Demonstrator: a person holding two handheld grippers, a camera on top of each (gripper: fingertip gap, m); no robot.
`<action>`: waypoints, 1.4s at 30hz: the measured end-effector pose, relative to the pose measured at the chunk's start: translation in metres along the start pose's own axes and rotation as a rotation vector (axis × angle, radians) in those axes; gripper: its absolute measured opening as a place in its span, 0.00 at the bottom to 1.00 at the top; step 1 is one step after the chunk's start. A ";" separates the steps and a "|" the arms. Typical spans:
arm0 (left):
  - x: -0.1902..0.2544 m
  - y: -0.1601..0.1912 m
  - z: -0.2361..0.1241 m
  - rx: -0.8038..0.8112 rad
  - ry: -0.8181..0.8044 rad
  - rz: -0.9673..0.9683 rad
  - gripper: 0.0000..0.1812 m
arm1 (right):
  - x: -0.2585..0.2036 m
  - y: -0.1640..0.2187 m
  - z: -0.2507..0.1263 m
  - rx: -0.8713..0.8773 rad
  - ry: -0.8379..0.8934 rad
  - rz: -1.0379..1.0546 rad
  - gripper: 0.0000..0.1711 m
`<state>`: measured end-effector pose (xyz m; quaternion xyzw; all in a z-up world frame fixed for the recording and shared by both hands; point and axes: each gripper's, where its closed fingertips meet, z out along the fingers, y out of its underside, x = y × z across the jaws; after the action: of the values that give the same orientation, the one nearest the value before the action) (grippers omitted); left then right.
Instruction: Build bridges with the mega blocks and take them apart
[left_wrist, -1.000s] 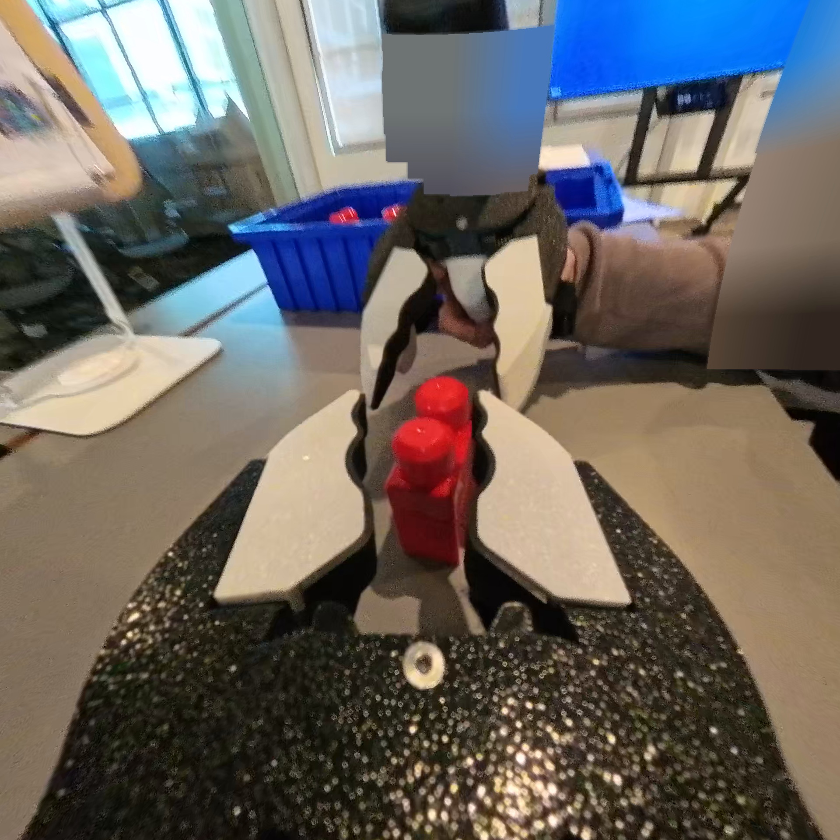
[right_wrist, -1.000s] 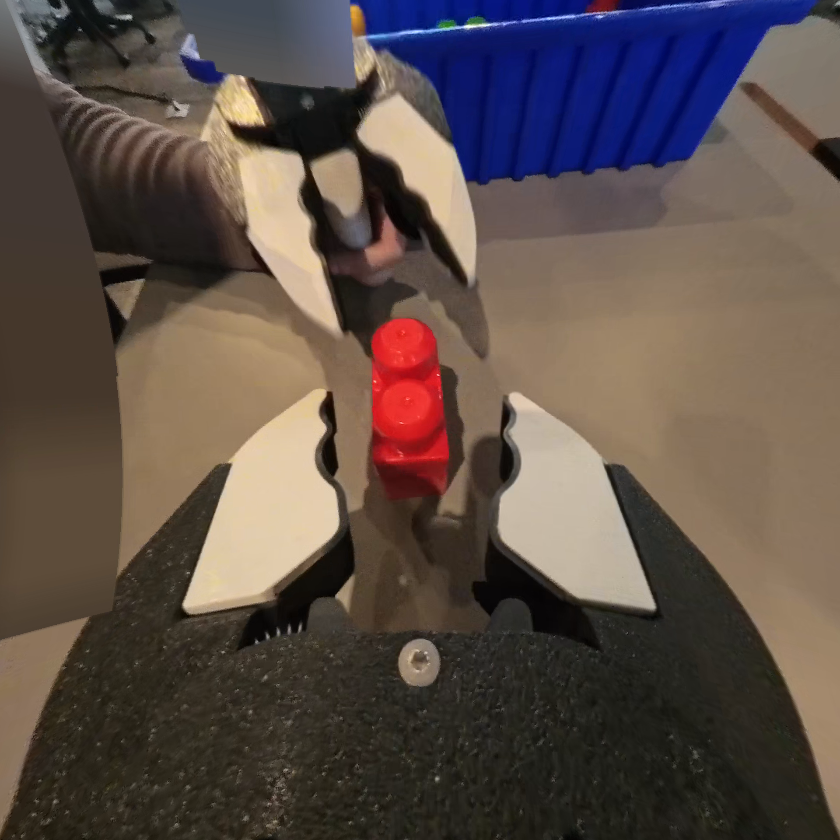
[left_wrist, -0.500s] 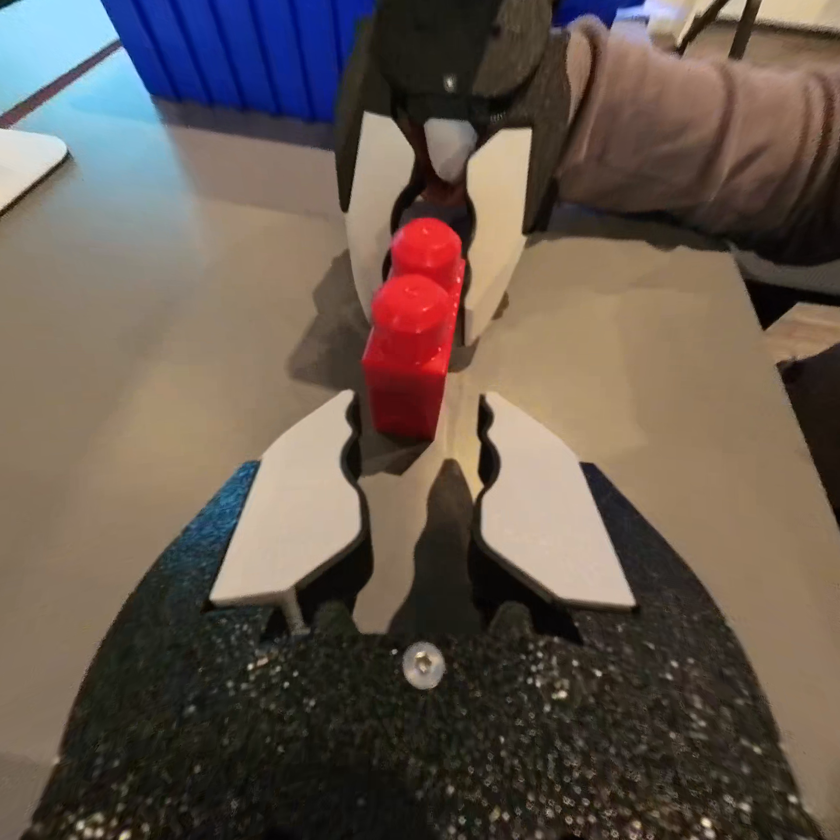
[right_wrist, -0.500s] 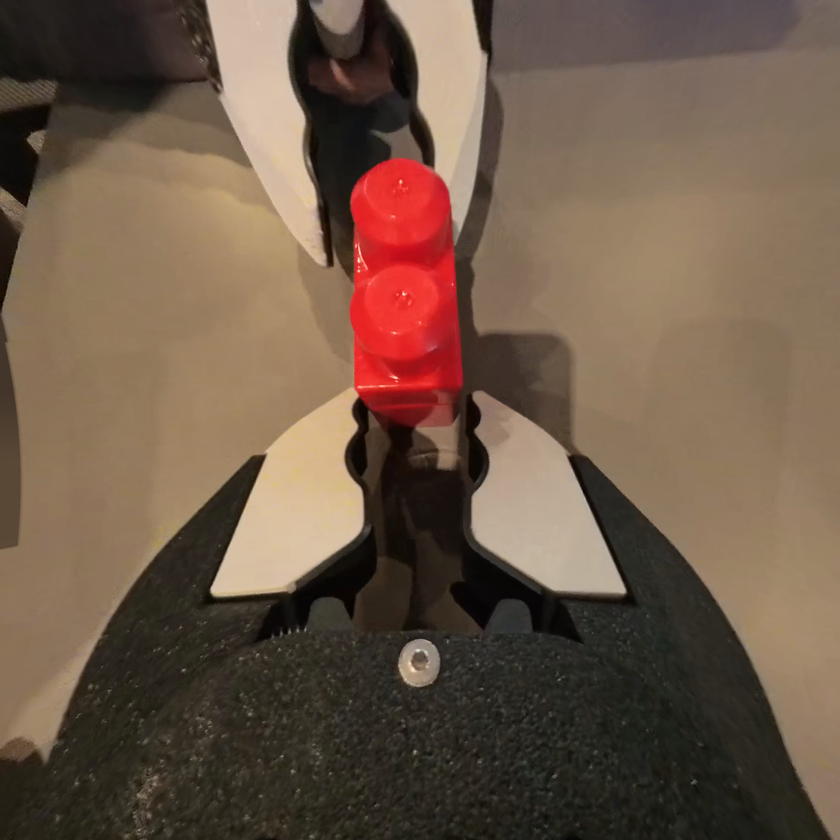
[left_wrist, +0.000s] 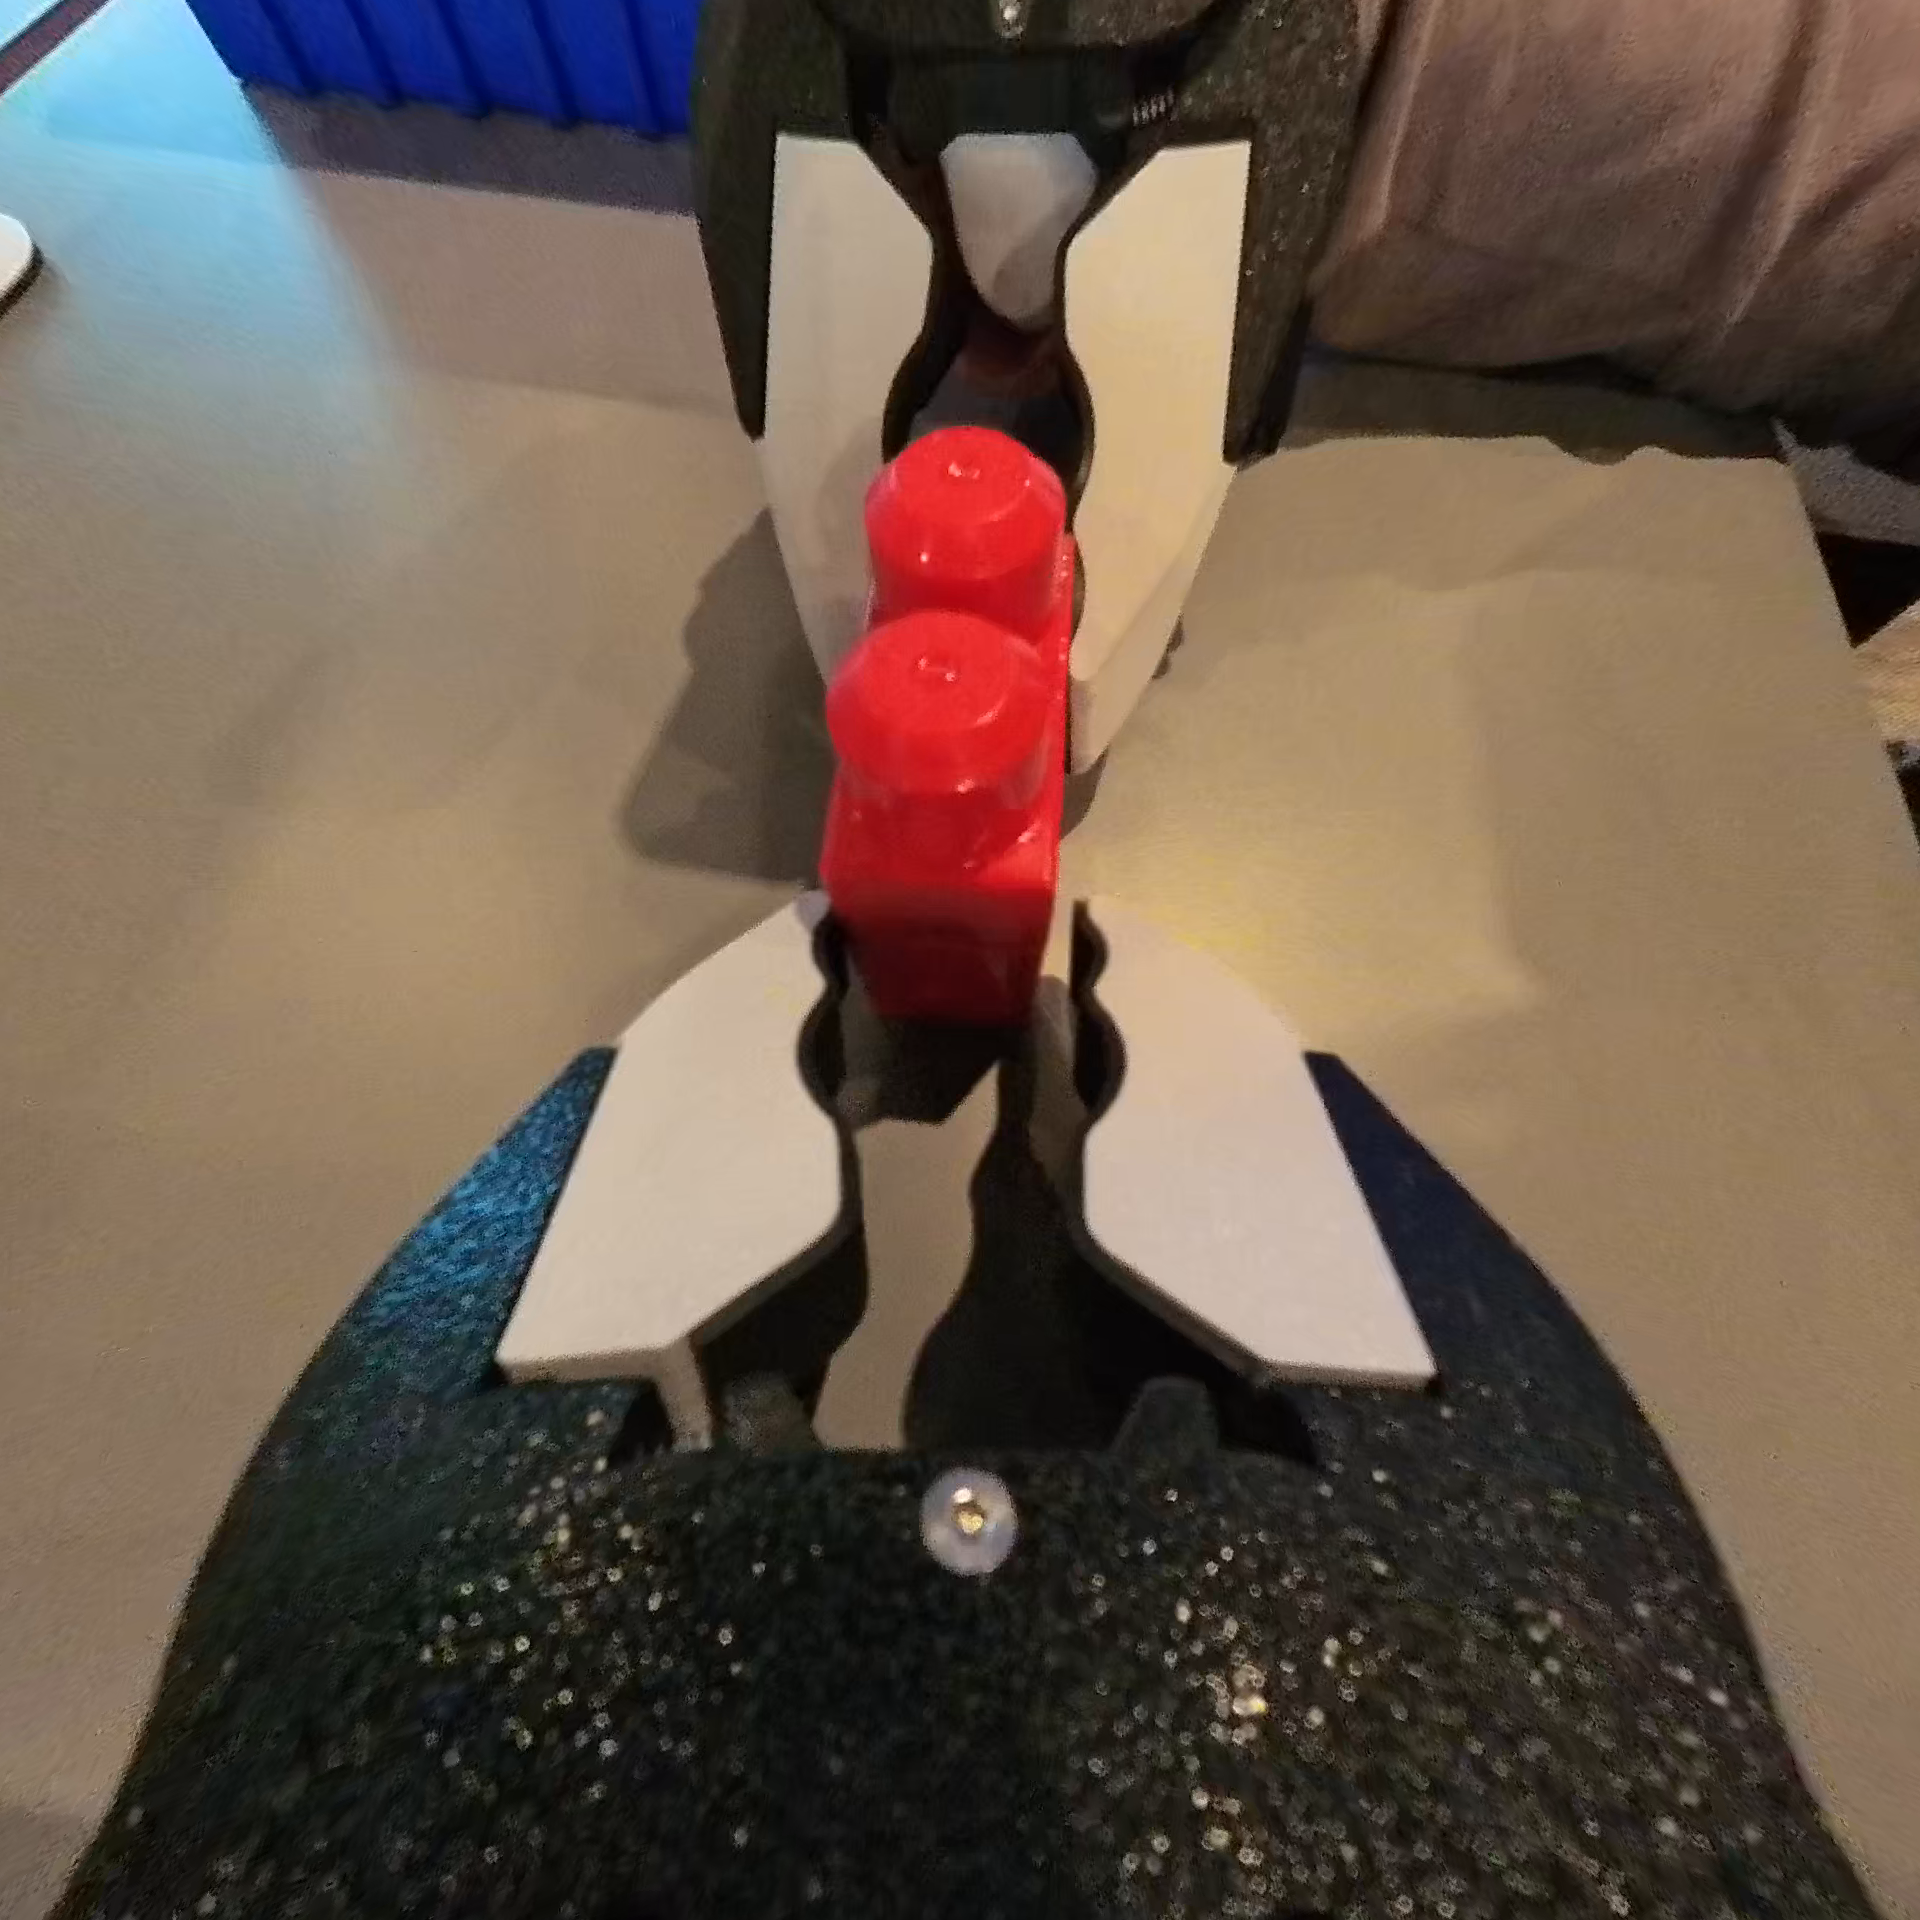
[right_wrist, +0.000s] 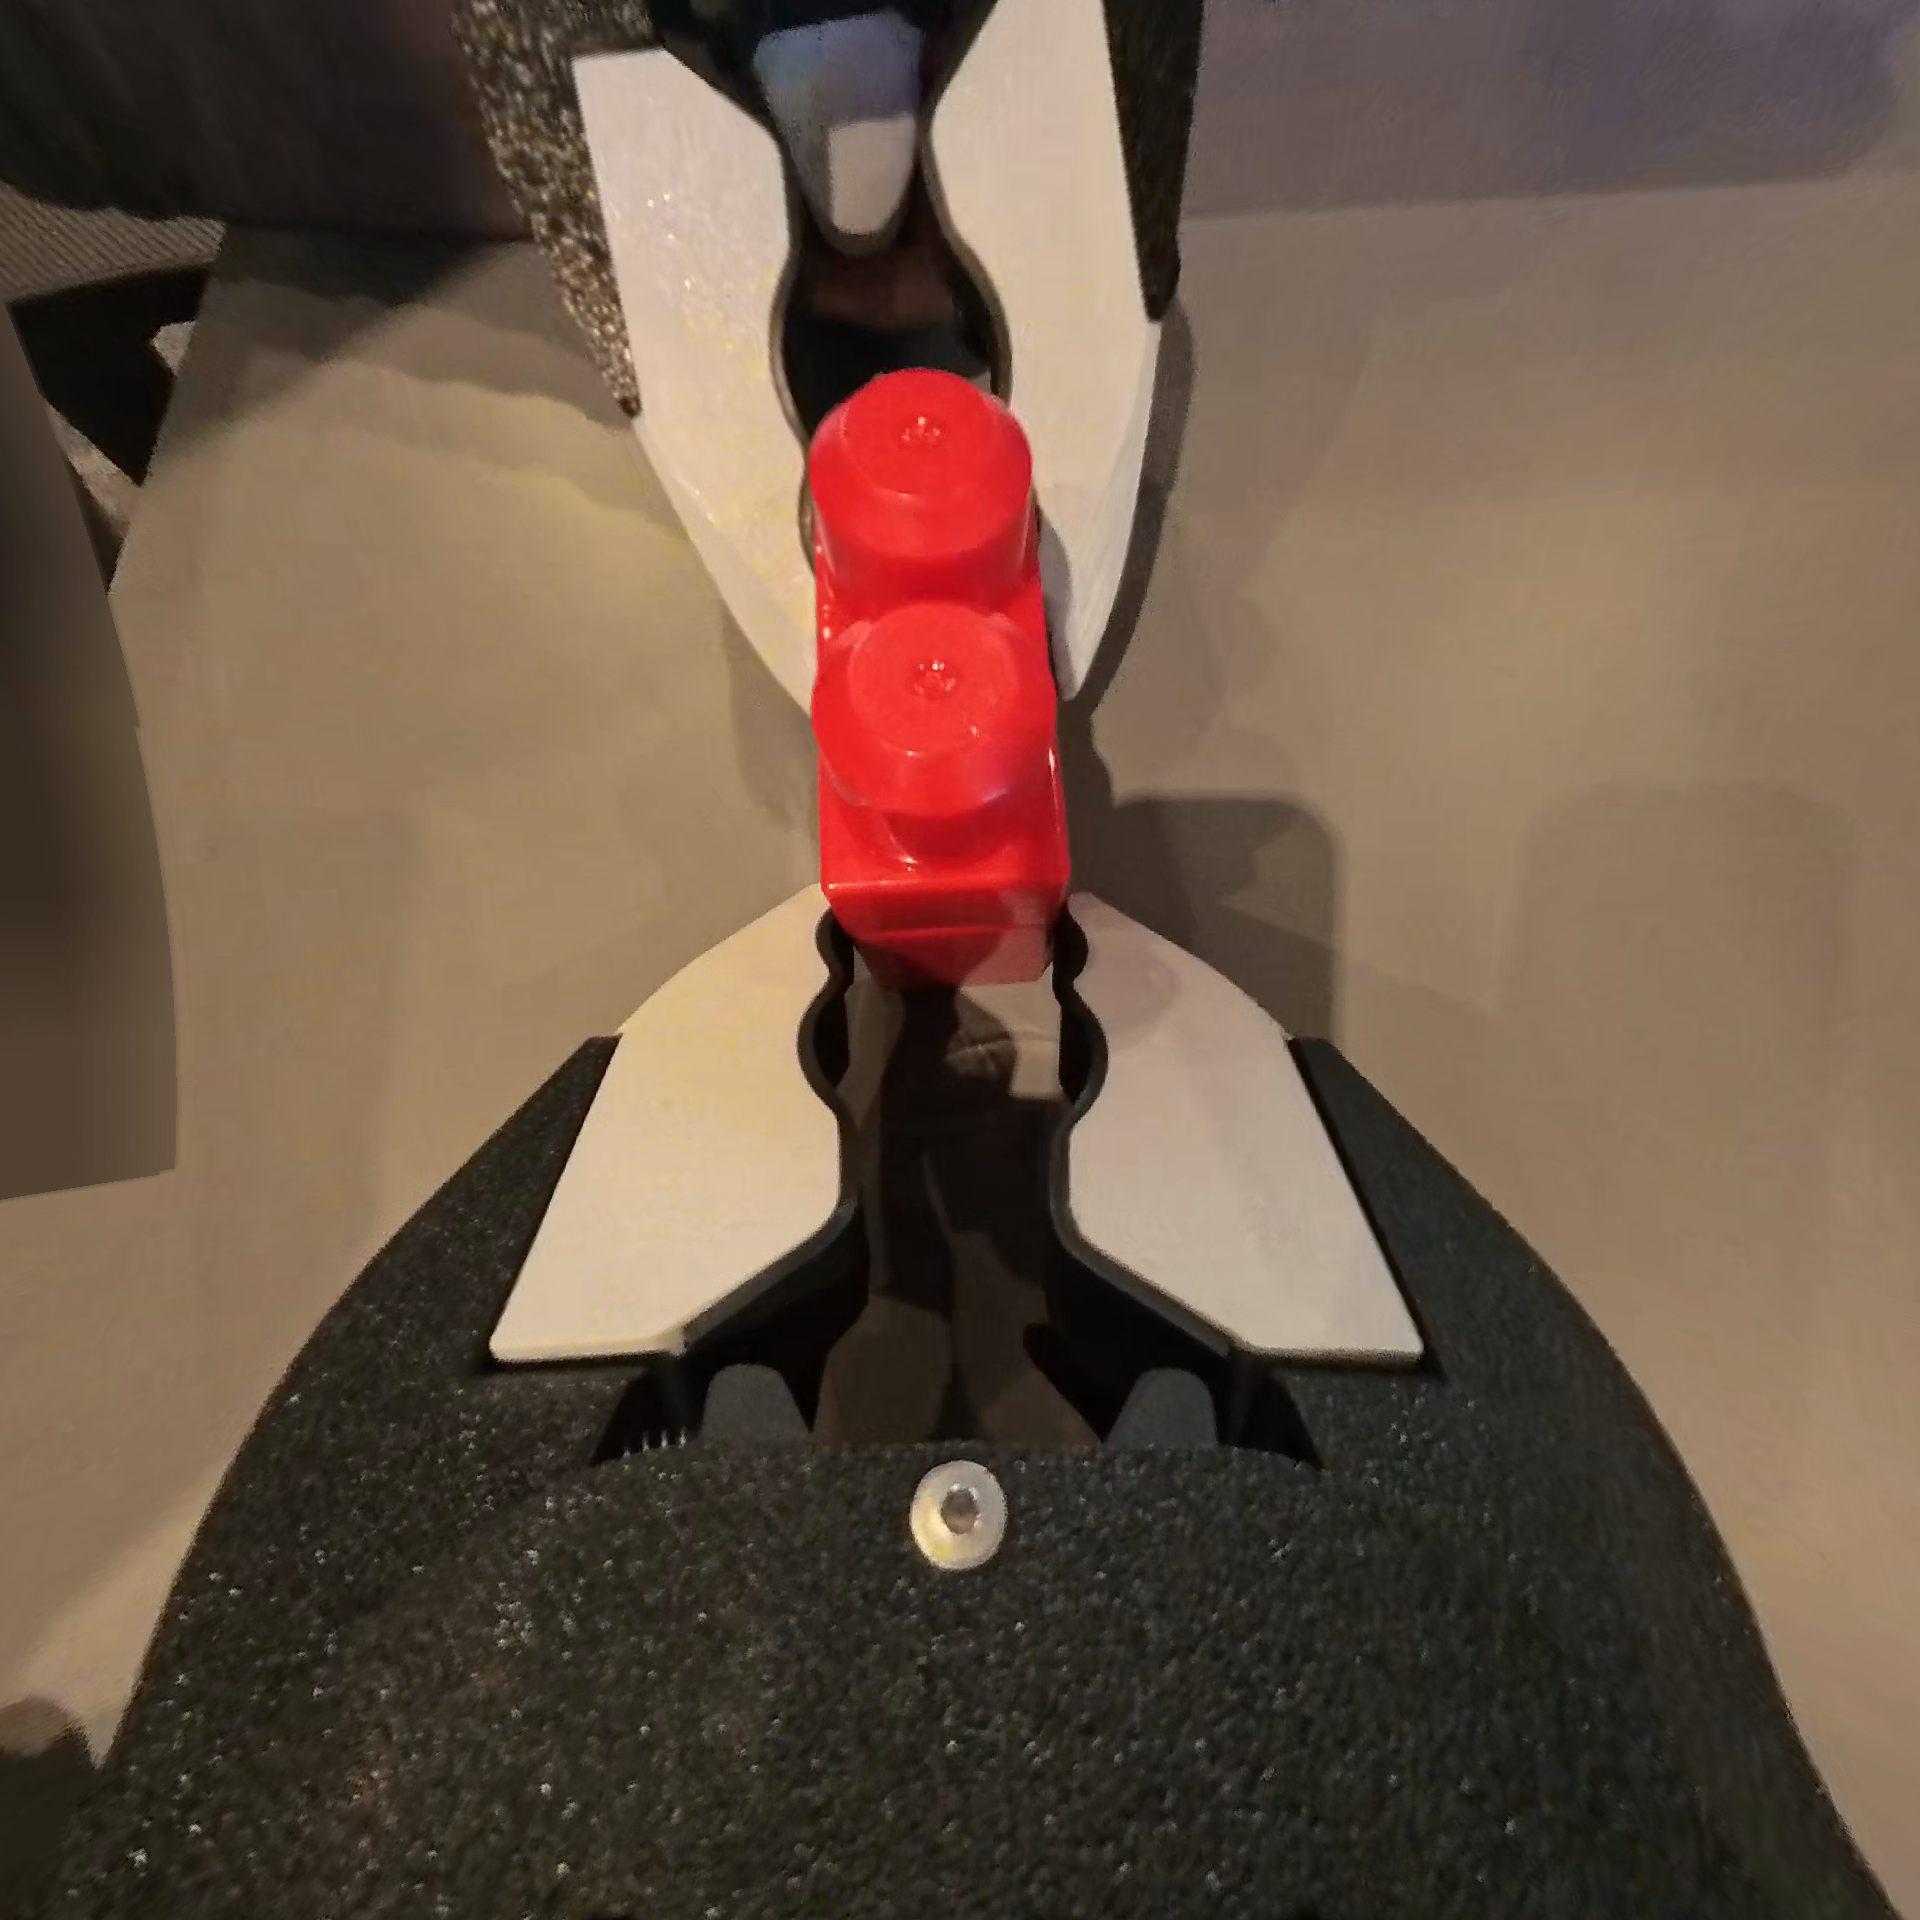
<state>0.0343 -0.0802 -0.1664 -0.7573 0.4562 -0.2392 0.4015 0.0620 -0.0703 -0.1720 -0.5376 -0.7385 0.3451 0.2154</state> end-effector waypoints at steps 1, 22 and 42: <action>-0.001 0.000 0.000 -0.002 -0.010 0.003 0.20 | 0.000 0.000 0.000 -0.003 0.005 -0.003 0.21; -0.004 0.001 0.000 -0.007 -0.016 -0.010 0.20 | 0.004 0.000 0.003 -0.035 0.052 0.095 0.28; -0.016 -0.064 -0.058 0.490 -0.243 0.179 0.36 | -0.017 -0.096 -0.083 0.482 0.222 -0.019 0.21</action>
<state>0.0165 -0.0717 -0.0807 -0.6178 0.3983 -0.2134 0.6436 0.0631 -0.0809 -0.0447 -0.4985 -0.6118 0.4481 0.4200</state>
